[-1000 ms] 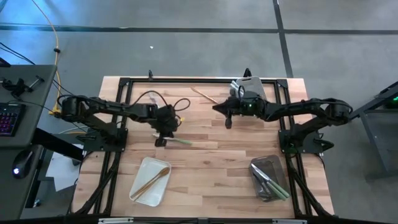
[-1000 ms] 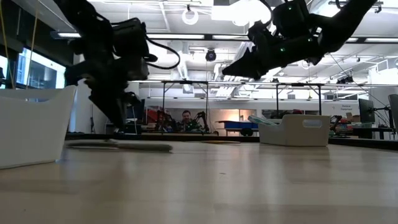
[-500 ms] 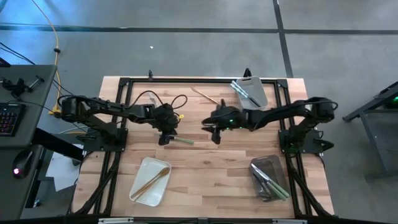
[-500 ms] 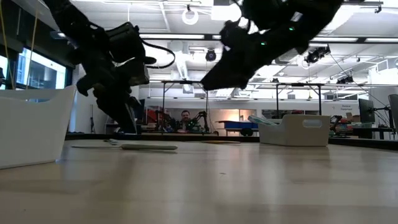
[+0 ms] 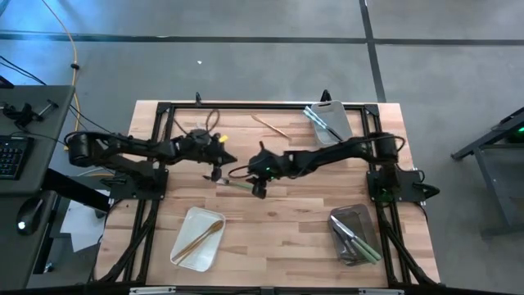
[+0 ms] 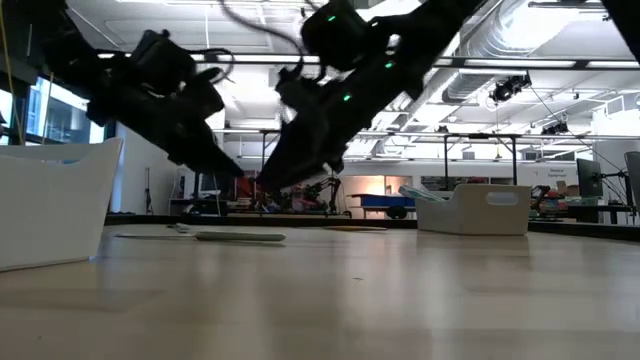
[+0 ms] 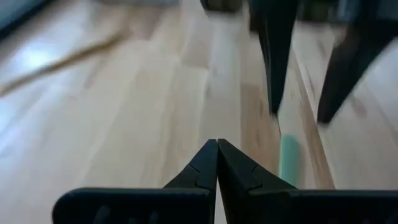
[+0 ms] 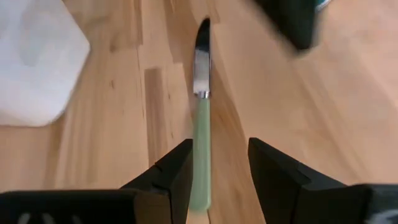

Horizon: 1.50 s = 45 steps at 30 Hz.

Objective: Sort silverware by color (type)
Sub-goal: Put the green table knife into the black bin

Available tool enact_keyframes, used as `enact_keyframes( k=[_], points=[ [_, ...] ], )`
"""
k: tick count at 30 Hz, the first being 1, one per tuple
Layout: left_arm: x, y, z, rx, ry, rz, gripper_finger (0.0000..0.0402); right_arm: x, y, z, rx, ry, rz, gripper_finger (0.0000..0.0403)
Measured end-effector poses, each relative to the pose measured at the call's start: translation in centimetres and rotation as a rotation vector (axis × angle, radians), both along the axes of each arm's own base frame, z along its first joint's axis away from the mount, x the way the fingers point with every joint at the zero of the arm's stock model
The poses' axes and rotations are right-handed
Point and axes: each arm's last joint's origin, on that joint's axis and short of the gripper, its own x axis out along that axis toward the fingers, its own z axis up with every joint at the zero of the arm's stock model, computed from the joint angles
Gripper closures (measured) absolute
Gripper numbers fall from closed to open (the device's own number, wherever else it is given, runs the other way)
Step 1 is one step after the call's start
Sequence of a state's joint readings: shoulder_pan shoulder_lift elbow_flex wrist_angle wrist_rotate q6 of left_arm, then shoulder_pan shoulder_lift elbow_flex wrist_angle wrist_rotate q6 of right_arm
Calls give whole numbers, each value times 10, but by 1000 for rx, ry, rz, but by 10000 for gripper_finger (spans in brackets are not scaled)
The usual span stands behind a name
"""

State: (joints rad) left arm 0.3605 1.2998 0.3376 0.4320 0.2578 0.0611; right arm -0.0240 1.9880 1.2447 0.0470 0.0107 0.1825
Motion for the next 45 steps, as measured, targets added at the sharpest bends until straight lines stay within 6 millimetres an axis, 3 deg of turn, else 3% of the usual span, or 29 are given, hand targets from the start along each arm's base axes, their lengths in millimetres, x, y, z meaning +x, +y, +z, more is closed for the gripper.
enact_keyframes(
  k=[6,13,22,26,32,45],
  points=[
    [-13,6,0,6,-146,81,401,22,3,-15,5,73,21,263],
    [-21,9,-3,48,-201,195,401,27,10,-38,19,159,44,270],
    [-24,12,6,107,-326,343,401,21,10,-46,48,264,23,367],
    [-24,13,10,122,-366,350,401,16,12,-49,92,329,22,396],
    [-24,13,11,159,-369,346,401,2,20,-41,150,451,-7,393],
    [-24,14,11,165,-366,344,401,-42,65,-31,167,819,-85,391]
  ],
)
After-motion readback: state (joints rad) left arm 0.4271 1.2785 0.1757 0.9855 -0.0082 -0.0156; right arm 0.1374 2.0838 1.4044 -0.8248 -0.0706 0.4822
